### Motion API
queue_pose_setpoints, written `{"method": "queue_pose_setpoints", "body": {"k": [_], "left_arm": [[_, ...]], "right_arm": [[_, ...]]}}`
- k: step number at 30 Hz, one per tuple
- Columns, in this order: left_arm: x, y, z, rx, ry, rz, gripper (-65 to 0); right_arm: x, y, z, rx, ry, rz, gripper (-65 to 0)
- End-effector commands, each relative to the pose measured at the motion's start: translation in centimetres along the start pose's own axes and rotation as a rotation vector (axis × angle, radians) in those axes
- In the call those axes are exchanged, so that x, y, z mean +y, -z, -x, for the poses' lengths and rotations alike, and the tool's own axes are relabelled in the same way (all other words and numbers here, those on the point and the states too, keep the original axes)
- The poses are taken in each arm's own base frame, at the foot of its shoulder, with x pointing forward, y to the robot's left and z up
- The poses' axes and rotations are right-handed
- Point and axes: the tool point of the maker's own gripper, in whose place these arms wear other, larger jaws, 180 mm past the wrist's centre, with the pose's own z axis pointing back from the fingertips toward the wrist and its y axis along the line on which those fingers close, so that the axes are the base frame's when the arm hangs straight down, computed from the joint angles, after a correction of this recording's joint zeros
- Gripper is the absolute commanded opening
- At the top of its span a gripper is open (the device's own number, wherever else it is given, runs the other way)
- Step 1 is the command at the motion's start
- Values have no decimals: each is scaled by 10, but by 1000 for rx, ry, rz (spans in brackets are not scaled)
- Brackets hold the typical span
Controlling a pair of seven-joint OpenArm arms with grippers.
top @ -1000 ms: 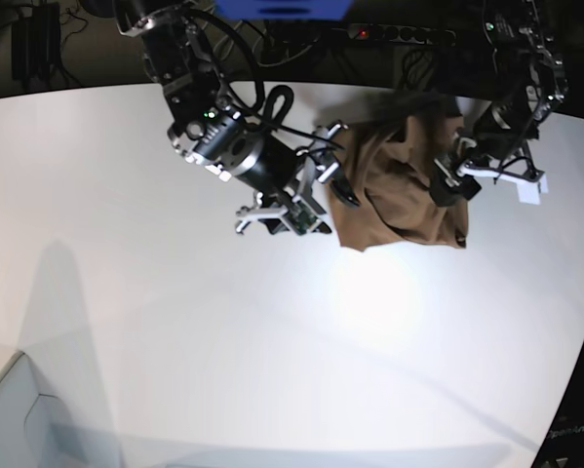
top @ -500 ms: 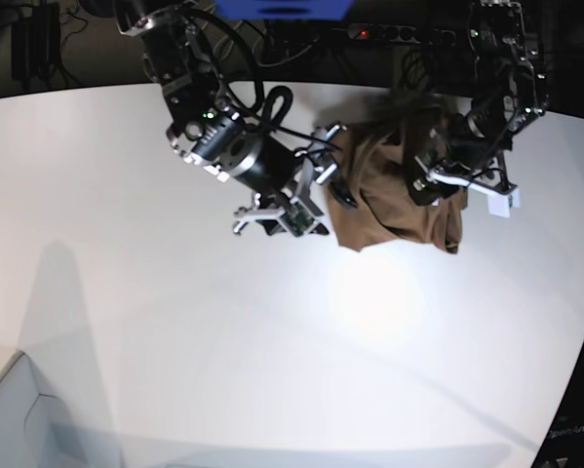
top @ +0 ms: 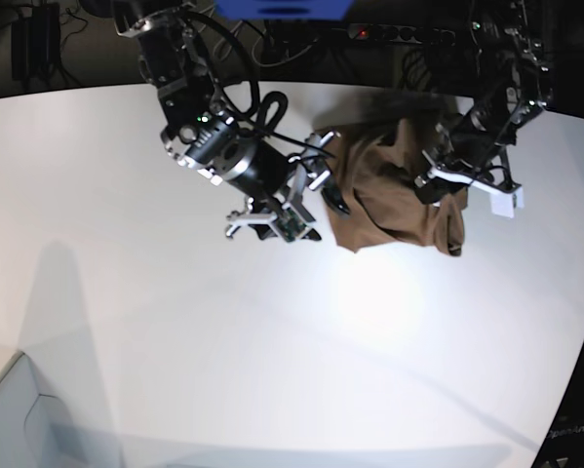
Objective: Layout the t-shirt on the table in an organized manner, then fold the t-shirt properly
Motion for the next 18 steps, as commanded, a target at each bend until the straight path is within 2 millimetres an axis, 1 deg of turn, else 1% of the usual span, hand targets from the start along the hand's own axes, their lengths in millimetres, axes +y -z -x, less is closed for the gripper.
{"method": "queue_pose_setpoints", "body": {"k": [1,2,3,4,5,6,8,9,11,13,18], "left_arm": [[-9,-5,-10,-31,15,27,-511],[-10,-5,-11,-35,18,31,-518],[-11,-6,-12,-37,20,33,-541],[-11,-6,-12,-37,20,33,-582],[-10,-7,-10,-33,16,27,-644],[-8,-7,-9,-31,14,23,-650],[-7,-7,-8,-24,15,19,-636],[-6,-7,-6,-22,12,16,-648],[-5,-11,-4,-24,15,13,-648],[0,-18,-10,-51,6,0,-648],[23,-33,-27,-112,-35,-61,-648]], "right_arm": [[-1,0,-20,-67,-5,0,-335],[-2,0,-21,-71,-8,1,-335],[-3,1,-22,-72,-10,2,-335],[-3,1,-23,-72,-11,2,-335],[-3,1,-23,-73,-12,2,-335],[-3,1,-23,-73,-12,2,-336],[-3,1,-23,-72,-11,2,-336],[-3,1,-23,-72,-11,2,-336],[-3,1,-23,-73,-10,1,-336],[-3,1,-22,-69,-10,2,-336],[-3,1,-21,-68,-9,1,-336]]}}
